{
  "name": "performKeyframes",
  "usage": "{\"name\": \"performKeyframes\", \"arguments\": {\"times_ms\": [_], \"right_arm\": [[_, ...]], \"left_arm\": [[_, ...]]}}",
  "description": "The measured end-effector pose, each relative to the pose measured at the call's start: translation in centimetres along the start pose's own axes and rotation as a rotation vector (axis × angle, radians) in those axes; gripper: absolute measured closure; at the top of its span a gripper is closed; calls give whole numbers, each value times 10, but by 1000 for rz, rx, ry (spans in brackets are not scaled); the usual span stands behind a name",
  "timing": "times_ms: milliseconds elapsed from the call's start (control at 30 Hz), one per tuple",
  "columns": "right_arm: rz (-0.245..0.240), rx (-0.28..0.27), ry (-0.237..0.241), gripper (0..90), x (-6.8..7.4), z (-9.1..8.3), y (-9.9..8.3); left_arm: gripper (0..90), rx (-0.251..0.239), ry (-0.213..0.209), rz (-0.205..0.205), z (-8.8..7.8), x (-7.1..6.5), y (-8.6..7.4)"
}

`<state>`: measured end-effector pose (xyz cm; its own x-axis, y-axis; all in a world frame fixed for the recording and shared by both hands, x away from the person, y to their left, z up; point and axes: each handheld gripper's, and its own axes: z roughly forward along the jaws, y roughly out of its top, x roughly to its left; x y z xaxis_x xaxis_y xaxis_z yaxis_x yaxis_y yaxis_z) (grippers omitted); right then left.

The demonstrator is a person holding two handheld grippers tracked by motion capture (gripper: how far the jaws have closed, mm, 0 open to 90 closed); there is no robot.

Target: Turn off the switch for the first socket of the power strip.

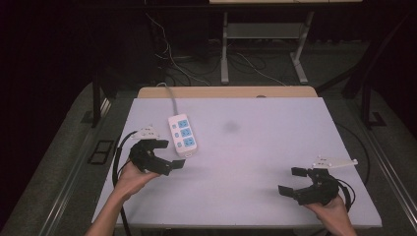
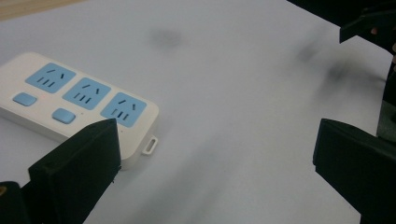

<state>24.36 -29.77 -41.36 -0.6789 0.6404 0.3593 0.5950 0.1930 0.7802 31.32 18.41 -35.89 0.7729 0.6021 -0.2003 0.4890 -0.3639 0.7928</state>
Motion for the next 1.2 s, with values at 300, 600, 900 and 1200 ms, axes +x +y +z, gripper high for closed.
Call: {"name": "performKeyframes", "arguments": {"times_ms": [300, 600, 900, 1200], "right_arm": [[1, -2, -1, 6, 0, 0, 0], [-1, 1, -1, 6, -1, 0, 0], [-1, 4, -2, 6, -1, 0, 0], [-2, 5, -4, 6, -1, 0, 0]], "left_arm": [[0, 26, 33, -4, -1, 11, 6], [0, 48, 58, -13, 0, 24, 9], [0, 77, 79, -14, 4, 37, 15], [0, 105, 91, -13, 8, 47, 21]]}}
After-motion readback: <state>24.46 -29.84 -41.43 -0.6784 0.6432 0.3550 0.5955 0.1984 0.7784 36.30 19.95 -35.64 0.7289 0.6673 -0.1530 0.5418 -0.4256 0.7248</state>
